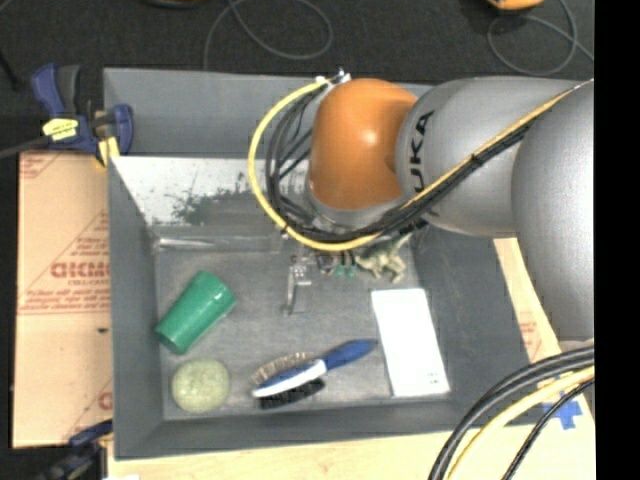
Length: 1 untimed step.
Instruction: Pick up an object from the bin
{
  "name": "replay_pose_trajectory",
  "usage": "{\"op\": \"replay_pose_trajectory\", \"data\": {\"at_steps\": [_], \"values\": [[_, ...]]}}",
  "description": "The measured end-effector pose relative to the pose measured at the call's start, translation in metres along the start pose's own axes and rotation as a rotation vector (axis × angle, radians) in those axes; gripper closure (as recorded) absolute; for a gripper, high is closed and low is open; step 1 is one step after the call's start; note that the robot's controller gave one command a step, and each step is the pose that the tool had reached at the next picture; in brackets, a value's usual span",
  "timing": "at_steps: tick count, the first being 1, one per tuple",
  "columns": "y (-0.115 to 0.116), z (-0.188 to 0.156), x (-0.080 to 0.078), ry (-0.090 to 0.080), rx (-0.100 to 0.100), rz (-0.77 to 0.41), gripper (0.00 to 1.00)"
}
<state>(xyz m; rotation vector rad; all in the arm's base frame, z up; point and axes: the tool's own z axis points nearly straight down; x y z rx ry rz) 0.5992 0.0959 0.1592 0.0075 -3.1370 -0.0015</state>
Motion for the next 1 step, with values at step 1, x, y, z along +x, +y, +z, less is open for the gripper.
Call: {"op": "replay_pose_trajectory", "data": {"at_steps": [1], "values": [[-0.0003, -0.0048, -0.0015, -0.008, -0.001, 0.002, 0.00]]}}
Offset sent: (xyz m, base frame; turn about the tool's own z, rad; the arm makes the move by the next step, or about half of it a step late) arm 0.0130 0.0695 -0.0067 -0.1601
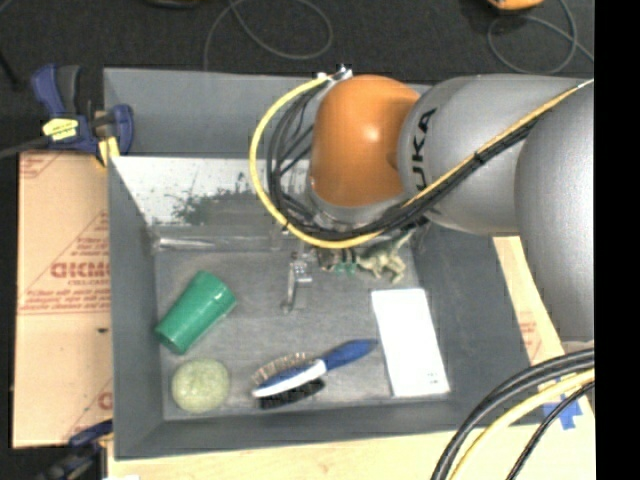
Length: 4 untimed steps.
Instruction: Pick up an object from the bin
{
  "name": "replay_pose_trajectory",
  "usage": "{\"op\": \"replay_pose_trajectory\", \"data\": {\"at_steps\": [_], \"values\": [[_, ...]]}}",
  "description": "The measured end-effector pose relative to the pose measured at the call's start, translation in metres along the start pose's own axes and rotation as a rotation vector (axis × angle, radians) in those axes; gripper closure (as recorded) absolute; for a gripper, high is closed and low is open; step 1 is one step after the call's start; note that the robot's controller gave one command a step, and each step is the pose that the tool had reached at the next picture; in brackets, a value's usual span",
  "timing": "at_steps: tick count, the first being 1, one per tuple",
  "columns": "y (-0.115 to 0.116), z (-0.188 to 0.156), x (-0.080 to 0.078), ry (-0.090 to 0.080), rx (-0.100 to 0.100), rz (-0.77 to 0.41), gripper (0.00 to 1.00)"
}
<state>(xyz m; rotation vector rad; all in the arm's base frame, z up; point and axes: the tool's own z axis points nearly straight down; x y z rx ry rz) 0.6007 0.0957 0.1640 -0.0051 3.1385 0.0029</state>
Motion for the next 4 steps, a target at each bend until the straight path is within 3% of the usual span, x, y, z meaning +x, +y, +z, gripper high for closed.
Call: {"op": "replay_pose_trajectory", "data": {"at_steps": [1, 2, 3, 4], "values": [[0.020, 0.003, -0.006, -0.003, 0.004, -0.050, 0.00], [0.043, 0.015, 0.035, -0.001, 0.001, -0.228, 0.00], [0.077, 0.020, 0.040, 0.002, 0.002, -0.282, 0.00], [0.110, 0.055, 0.049, -0.016, -0.002, -0.342, 0.00]]}}
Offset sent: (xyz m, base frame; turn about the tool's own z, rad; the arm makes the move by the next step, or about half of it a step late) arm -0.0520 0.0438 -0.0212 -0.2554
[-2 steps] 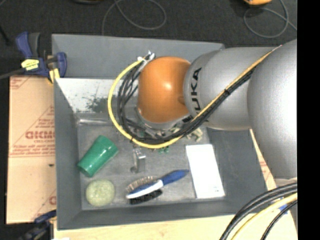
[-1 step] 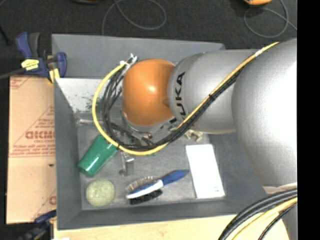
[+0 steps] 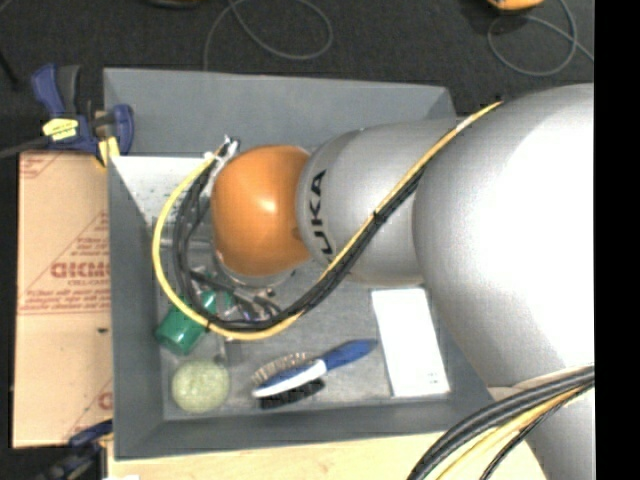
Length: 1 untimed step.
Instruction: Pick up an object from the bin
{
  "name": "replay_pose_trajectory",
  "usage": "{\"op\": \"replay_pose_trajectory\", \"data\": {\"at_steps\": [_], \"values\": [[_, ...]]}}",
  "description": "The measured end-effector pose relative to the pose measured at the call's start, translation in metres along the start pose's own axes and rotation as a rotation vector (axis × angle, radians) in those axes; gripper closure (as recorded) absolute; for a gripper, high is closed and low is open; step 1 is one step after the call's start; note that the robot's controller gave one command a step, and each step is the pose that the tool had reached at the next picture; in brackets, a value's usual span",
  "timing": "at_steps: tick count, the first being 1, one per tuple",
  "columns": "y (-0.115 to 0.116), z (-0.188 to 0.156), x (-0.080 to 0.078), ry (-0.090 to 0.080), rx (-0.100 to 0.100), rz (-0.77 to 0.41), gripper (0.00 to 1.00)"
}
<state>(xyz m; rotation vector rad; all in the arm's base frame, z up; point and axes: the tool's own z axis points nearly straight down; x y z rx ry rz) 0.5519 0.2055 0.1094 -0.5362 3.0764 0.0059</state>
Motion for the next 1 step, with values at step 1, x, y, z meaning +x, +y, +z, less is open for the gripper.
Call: {"op": "replay_pose_trajectory", "data": {"at_steps": [1], "values": [[-0.0222, 0.0178, 0.0048, -0.012, -0.008, 0.008, 0.00]]}}
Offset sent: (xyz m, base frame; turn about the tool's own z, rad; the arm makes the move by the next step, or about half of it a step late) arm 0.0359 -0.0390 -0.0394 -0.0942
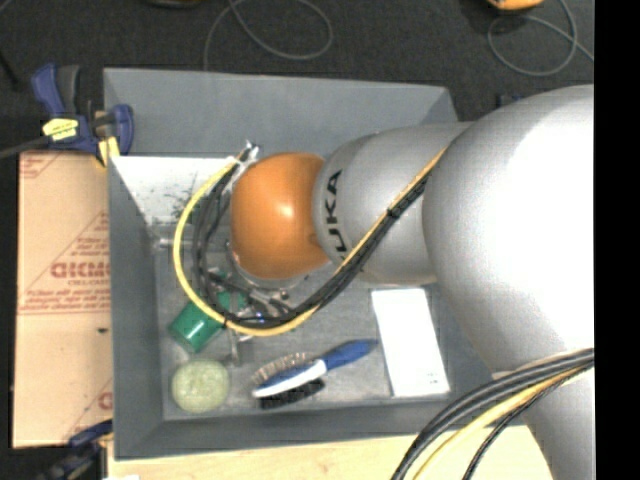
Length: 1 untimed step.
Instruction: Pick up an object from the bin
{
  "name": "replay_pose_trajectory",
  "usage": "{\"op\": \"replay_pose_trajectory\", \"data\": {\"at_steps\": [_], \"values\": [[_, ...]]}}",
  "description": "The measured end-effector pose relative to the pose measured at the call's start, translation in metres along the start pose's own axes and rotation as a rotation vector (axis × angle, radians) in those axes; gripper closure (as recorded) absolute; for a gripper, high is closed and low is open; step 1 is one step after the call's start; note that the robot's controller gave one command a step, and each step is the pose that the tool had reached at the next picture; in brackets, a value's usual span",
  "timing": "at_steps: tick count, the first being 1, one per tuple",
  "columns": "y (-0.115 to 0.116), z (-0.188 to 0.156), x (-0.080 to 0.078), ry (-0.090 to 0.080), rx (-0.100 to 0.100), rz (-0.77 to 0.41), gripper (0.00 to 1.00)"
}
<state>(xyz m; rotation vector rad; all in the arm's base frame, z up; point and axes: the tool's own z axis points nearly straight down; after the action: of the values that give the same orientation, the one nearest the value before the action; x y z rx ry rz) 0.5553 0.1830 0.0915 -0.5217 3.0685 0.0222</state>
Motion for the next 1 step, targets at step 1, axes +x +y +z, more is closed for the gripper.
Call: {"op": "replay_pose_trajectory", "data": {"at_steps": [1], "values": [[-0.0199, 0.0065, -0.0239, -0.001, 0.001, -0.079, 0.00]]}}
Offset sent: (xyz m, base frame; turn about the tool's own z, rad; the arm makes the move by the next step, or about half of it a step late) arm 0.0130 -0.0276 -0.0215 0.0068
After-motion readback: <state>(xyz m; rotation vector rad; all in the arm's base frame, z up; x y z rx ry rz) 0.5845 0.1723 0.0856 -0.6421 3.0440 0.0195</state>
